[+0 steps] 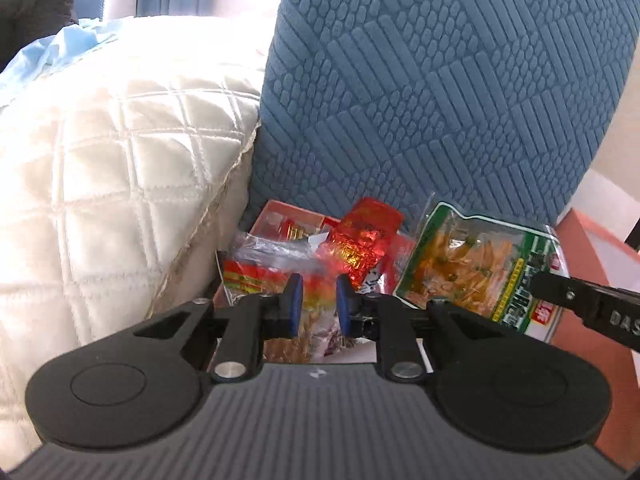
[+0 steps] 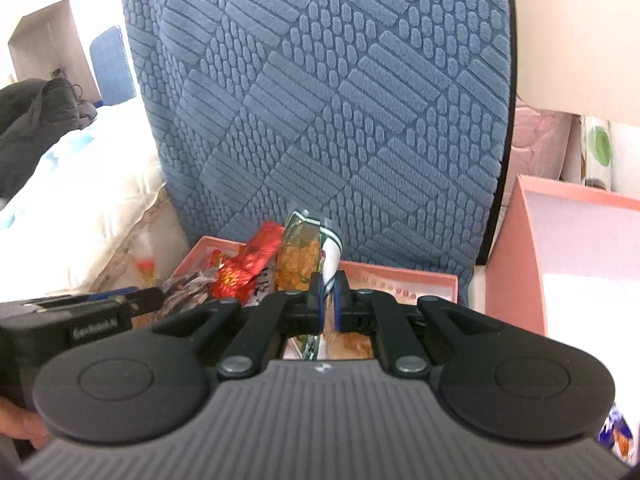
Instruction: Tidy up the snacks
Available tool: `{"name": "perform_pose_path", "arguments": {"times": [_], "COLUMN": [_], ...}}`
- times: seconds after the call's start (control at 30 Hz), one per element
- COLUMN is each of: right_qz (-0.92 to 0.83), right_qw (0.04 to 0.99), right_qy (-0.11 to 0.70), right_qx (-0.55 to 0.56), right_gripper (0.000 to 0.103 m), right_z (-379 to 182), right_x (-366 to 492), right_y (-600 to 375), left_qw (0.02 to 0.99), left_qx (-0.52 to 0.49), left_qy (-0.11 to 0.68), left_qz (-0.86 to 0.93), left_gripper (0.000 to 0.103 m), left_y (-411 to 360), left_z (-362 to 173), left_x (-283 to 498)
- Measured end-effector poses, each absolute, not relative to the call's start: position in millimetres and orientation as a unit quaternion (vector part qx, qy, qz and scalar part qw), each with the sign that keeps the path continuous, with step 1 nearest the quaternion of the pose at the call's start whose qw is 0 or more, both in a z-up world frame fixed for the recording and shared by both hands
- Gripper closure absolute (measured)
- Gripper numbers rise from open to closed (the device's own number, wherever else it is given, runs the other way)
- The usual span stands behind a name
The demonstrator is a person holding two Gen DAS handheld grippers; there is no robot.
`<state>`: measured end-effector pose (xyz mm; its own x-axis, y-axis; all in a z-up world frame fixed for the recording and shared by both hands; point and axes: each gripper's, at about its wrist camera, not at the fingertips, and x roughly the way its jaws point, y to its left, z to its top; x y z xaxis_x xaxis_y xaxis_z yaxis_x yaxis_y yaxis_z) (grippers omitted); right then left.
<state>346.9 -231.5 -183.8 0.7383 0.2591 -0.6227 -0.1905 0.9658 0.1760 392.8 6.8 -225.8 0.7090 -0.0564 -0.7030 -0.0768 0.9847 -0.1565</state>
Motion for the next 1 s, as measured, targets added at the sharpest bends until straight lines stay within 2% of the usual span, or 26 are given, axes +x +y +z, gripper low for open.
{"name": "perform_pose_path", "arguments": {"times": [0.33, 0.53, 0.6, 0.67, 0.73, 0.77, 0.8, 0.9, 1.0], "right_qz": [0.106, 0.098, 0.093, 0.090, 0.091, 0.094, 0.096, 0.106, 0.122], "right_qw": [0.923, 0.912, 0.914, 0.915, 0.918, 0.920, 0.923, 0.929, 0.925], "right_qy": [0.365, 0.398, 0.395, 0.392, 0.386, 0.380, 0.372, 0.354, 0.360], "right_qx": [0.051, 0.031, 0.033, 0.022, 0.020, 0.020, 0.019, 0.002, -0.015], "right_gripper": [0.095, 0.088, 0.072, 0.072, 0.063, 0.050, 0.043, 0.030, 0.029], "right_z": [-195.8, -211.5, -211.5, -211.3, -209.6, -208.3, -207.0, -205.6, -212.0], "right_x": [306.6, 303.4, 304.9, 305.1, 305.5, 304.6, 303.3, 304.4, 313.6], "right_y": [-233.3, -234.4, -238.3, -238.9, -240.4, -240.9, -240.8, -235.7, -225.4], "left_qw": [0.907, 0.903, 0.900, 0.899, 0.900, 0.900, 0.898, 0.893, 0.891], "left_qx": [-0.140, -0.140, -0.135, -0.123, -0.114, -0.111, -0.109, -0.096, -0.079], "left_qy": [0.398, 0.407, 0.414, 0.419, 0.421, 0.421, 0.424, 0.438, 0.445], "left_qz": [0.001, 0.015, 0.018, 0.020, 0.026, 0.031, 0.036, 0.043, 0.048], "left_gripper": [0.084, 0.083, 0.078, 0.063, 0.049, 0.043, 0.041, 0.036, 0.034], "left_y": [20.8, 24.7, 22.9, 19.7, 18.1, 17.3, 16.1, 11.7, 9.9], "left_z": [-230.2, -234.4, -237.6, -241.5, -244.3, -245.8, -248.1, -256.9, -262.3], "left_x": [372.6, 373.3, 375.6, 378.2, 380.0, 381.1, 383.2, 391.2, 397.6]}}
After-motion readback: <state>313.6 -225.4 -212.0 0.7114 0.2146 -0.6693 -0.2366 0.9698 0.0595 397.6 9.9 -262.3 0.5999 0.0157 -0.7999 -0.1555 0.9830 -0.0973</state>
